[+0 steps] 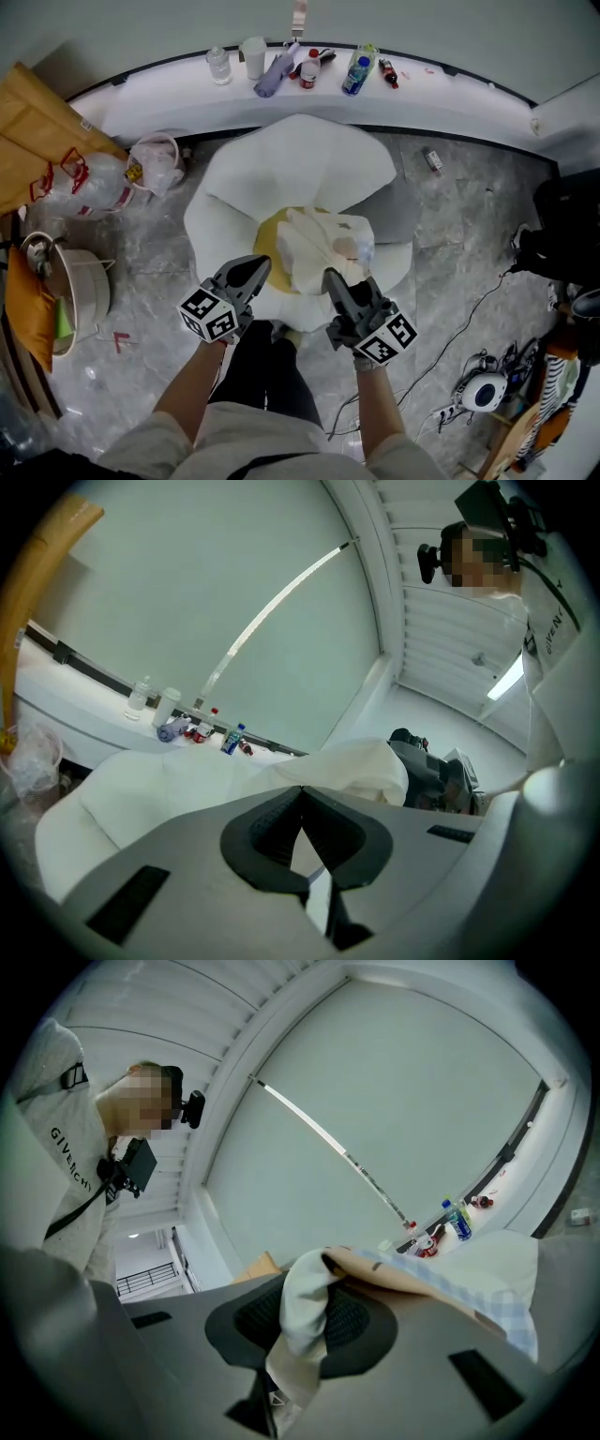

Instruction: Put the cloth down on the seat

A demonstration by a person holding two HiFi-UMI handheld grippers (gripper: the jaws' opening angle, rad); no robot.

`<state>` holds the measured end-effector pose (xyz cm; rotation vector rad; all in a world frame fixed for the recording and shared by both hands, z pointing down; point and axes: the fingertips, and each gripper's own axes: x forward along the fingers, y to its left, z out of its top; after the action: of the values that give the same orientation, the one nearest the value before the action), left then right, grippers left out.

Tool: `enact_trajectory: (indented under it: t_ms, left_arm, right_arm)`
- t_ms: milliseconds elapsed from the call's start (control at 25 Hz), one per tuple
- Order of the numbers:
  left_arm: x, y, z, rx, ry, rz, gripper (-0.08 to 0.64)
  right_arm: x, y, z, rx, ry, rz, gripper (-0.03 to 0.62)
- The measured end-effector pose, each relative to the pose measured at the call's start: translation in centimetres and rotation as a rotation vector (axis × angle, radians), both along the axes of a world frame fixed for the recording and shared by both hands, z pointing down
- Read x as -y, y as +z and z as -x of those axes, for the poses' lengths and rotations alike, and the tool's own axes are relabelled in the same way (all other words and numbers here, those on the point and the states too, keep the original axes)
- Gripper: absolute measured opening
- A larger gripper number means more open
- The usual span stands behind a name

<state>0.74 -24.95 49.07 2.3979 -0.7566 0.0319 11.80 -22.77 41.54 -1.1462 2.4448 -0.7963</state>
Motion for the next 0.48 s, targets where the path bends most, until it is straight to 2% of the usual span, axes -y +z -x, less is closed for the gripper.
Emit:
enact_trajectory:
  t_ms: [200,480]
  left_arm:
    - [2.8,3.1,0.0,0.01,0.012,0.01,0.014]
    - [5.7,8.0,-0.3,0.015,-0.025,0.047,0.014]
  right_arm:
    - [2.0,4.6,0.3,-0.019,0.01,0.037,0.086]
    - [3.9,11.6,0.1,-0.021,0.013,0.101,0.086]
